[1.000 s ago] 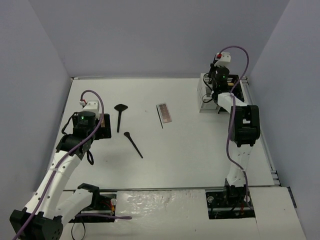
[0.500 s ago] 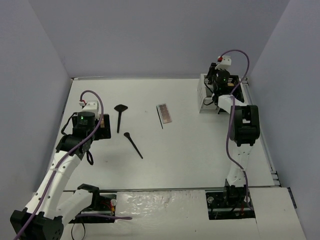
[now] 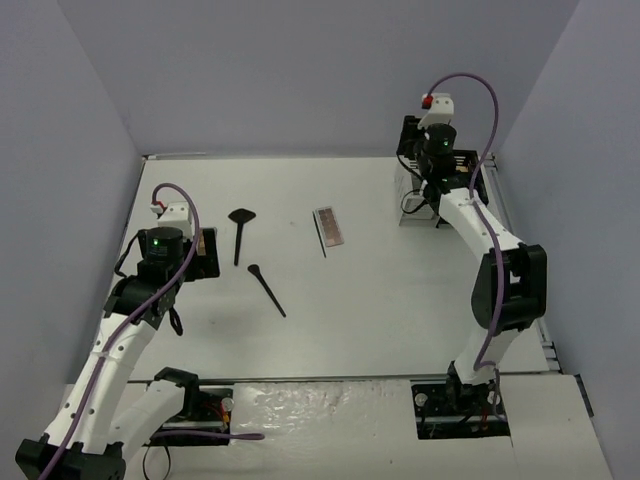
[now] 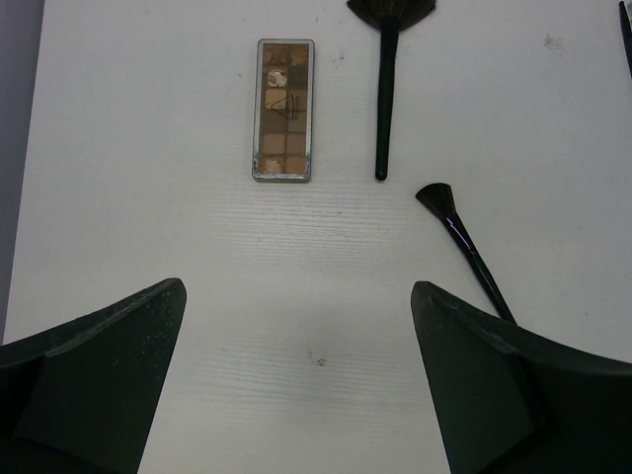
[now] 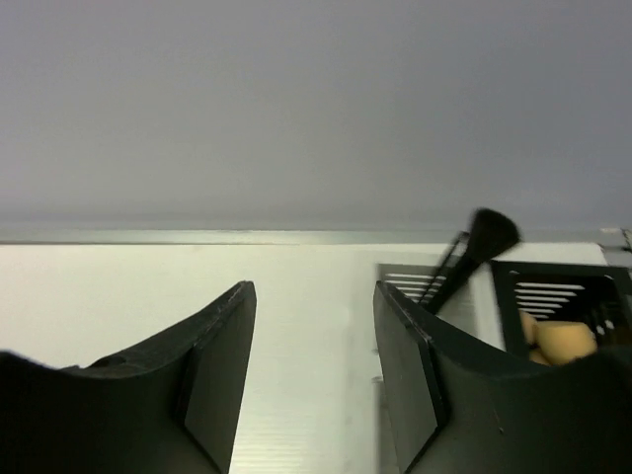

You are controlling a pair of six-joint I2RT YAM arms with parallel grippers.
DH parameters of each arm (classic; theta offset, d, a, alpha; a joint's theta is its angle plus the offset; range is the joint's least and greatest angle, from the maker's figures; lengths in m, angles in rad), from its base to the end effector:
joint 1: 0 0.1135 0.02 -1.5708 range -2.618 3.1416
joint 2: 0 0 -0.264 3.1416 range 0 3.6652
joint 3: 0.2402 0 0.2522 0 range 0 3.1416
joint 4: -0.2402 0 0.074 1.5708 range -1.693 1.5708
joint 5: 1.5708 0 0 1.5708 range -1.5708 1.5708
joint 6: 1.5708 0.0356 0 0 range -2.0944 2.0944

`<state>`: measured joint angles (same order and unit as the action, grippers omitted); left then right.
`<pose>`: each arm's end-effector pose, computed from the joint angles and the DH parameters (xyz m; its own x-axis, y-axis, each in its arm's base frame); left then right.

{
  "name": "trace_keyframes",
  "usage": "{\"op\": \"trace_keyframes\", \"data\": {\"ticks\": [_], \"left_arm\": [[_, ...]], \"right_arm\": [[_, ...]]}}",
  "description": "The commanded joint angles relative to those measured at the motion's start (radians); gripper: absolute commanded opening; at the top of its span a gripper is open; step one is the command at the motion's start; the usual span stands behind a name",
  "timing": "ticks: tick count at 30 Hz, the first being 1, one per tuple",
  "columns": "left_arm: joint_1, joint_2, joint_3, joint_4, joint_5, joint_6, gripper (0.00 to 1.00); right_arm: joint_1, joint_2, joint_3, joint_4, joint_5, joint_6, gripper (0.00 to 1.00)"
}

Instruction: Organize the makeup

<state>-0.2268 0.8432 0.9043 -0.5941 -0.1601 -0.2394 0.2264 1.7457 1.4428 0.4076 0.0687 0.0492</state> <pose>0.1759 -0.0348 0.3300 -0.5019 -0.1244 -0.8559 -0.0317 0.9916 -0.1255 0.4162 0.0934 0.3691 0.0940 0.0720 -0.9930 -0.1622 0.9852 0.0561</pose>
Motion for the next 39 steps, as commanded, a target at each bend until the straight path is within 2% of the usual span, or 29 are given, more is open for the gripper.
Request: {"op": "trace_keyframes", "data": {"ticks": [1, 7, 13, 20, 24, 39], "left_arm": [[0.007, -0.009, 0.028, 0.043, 0.006, -0.010, 0.97], [0.007, -0.009, 0.028, 0.042, 0.003, -0.009, 0.97], [0.007, -0.006, 0.025, 0.040, -0.004, -0.011, 0.97], [0.007, -0.004, 0.025, 0.039, -0.006, -0.009, 0.97], [0.007, -0.001, 0.025, 0.040, 0.001, -0.011, 0.97], [0.007, -0.003, 0.025, 0.040, 0.008, -0.011, 0.97]], "right_arm": [[0.170, -0.057, 0.048, -0.338, -0.022, 0.040, 0.50], [0.364, 0.024, -0.009, -0.439, -0.083, 0.132, 0.50], [0.443, 0.179, 0.019, -0.444, -0.094, 0.176, 0.49], [0.453, 0.324, 0.108, -0.440, -0.073, 0.202, 0.49], [0.453, 0.348, 0.120, -0.418, -0.014, 0.205, 0.48], [0.427, 0.435, 0.197, -0.418, -0.042, 0.217, 0.46]]}}
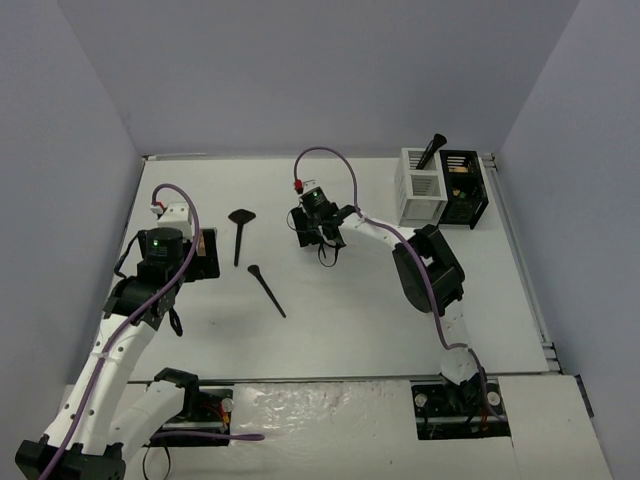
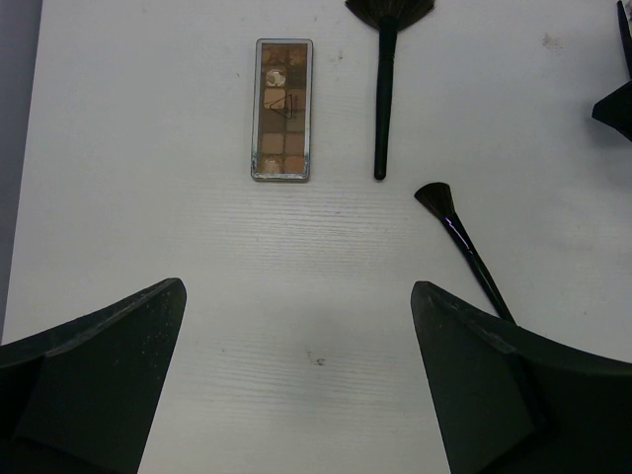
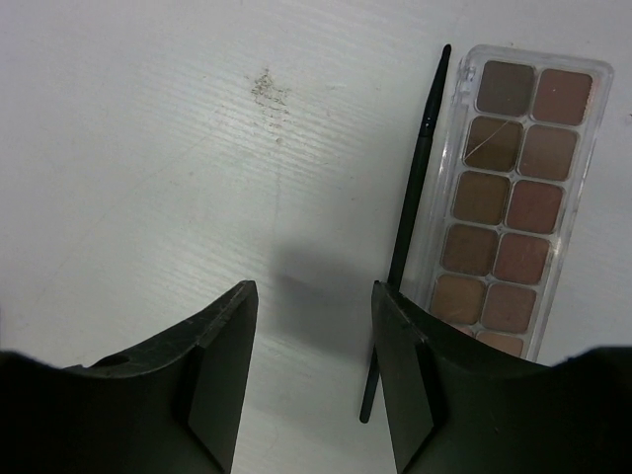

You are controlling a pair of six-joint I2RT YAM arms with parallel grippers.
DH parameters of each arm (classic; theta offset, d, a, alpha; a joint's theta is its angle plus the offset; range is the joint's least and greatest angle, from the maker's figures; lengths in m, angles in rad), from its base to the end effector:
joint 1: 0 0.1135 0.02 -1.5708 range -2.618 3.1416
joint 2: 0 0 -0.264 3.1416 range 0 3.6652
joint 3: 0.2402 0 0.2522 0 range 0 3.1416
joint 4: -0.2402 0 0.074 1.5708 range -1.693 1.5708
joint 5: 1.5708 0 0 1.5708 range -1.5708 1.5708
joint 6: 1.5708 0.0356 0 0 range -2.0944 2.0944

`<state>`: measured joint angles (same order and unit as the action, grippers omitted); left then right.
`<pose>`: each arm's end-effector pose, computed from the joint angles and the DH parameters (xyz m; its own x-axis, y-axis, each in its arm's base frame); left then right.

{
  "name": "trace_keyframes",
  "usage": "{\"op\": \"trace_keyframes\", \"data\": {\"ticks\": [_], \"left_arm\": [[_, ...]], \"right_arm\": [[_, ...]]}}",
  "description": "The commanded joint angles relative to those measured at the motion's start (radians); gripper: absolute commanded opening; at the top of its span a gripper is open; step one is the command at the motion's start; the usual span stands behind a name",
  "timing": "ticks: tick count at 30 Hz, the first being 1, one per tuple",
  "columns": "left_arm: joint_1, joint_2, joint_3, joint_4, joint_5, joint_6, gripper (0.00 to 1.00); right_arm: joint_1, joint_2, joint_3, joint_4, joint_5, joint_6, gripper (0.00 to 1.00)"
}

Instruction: Organize the makeup

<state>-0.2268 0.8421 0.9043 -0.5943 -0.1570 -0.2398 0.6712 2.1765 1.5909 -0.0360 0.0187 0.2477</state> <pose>0.1757 -0.0348 0.3302 -0.5018 -0.1249 -0.8559 -0.0292 0.9914 -0.1276 0.3894 0.3084 0.1813 -0.5916 -0.1568 -0.7908 -0.4795 0.8570 0.1888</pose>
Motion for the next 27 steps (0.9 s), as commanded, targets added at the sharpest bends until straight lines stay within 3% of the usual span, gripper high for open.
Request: {"op": "trace_keyframes", "data": {"ticks": [1, 16, 27], "left_arm": [[0.007, -0.002, 0.026, 0.041, 0.005, -0.011, 0.97], [0.007, 0.001, 0.025, 0.041, 0.010, -0.012, 0.97], [0.007, 0.008, 0.025, 0.042, 0.011, -0.010, 0.97]], "right_arm": [[-0.018, 0.005, 0.048, 0.025, 0.011, 0.019, 0.46], [-0.051, -0.008, 0.015, 0.025, 0.044, 0.000, 0.45], [-0.055, 0.078, 0.134, -0.021, 0.017, -0.031, 0.37]]}}
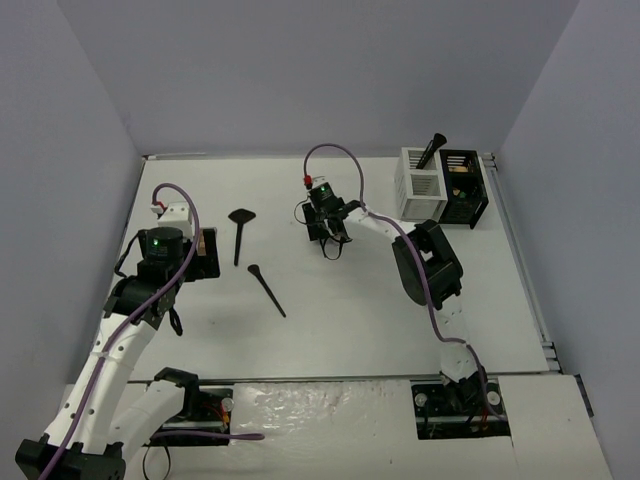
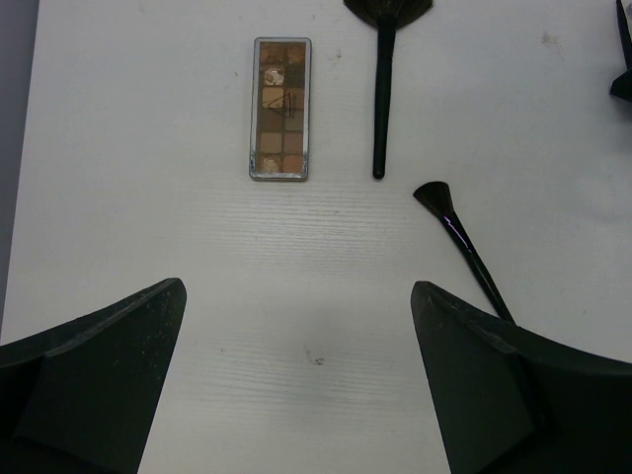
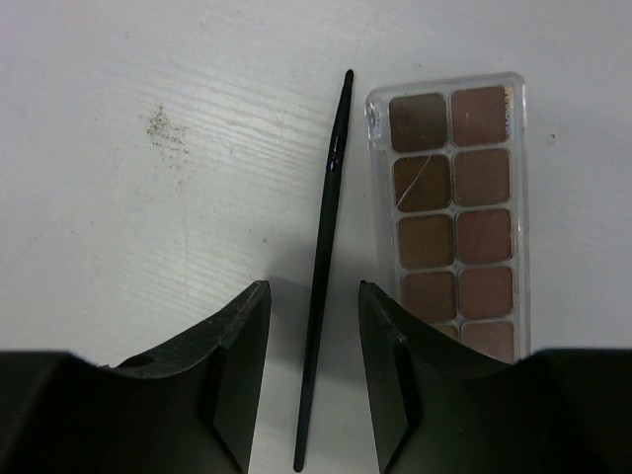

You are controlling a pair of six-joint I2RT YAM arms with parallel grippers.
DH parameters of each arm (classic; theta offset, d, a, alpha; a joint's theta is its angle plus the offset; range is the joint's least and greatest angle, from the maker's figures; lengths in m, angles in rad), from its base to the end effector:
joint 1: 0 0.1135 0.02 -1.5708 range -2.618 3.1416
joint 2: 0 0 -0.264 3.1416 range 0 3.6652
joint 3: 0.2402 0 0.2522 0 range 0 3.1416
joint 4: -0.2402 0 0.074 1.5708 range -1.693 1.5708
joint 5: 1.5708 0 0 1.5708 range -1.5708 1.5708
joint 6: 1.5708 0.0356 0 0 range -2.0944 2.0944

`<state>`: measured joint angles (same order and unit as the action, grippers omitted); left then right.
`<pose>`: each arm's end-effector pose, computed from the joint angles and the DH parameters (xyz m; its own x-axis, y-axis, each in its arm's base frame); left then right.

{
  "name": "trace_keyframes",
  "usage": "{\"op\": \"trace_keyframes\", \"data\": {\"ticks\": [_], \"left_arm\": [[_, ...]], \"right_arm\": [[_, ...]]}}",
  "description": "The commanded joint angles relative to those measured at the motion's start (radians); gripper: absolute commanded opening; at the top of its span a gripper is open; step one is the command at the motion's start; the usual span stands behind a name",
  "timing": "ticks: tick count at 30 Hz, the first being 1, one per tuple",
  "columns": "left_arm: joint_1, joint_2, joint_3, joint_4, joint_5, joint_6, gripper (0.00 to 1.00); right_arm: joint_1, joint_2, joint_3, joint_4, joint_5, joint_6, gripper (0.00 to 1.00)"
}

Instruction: Organize the makeup

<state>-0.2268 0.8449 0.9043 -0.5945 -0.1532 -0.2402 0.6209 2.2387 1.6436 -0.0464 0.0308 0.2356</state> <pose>0.1763 -0.0351 0.3297 -0.5050 -0.1247 -0.8540 -0.0266 0.9913 -0.1291 0.4137 0.2945 0.1676 -0.6043 -0.1454 -0.7834 -0.4323 0.8857 0.1691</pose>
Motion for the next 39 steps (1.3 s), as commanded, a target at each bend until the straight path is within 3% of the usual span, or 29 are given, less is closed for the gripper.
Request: {"op": "trace_keyframes", "data": {"ticks": [1, 7, 19, 26, 32, 39], "left_arm": [[0.007, 0.005, 0.025, 0.042, 0.007, -0.010, 0.97], [0.007, 0.008, 0.027, 0.041, 0.010, -0.011, 0.97], [0.007, 0.008, 0.026, 0.041, 0.006, -0.010, 0.97], [0.007, 0.011, 0.025, 0.039, 0.003, -0.011, 0.97], [0.007, 0.009, 0.024, 0.039, 0.000, -0.011, 0.97], [0.007, 0.008, 0.025, 0.038, -0.005, -0.010, 0.97]], "right_arm": [[-0.004, 0.024, 0.089, -0.015, 0.004, -0.020, 0.36], [-0.002, 0.065, 0.130, -0.047, 0.012, -0.022, 0.29], [0.052, 0.092, 0.189, -0.195, 0.078, -0.076, 0.02], [0.062, 0.018, 0.165, -0.204, 0.003, -0.107, 0.00], [0.042, -0.198, 0.054, 0.008, -0.012, -0.162, 0.00], [-0.107, -0.437, -0.086, 0.280, -0.065, -0.196, 0.00]]}}
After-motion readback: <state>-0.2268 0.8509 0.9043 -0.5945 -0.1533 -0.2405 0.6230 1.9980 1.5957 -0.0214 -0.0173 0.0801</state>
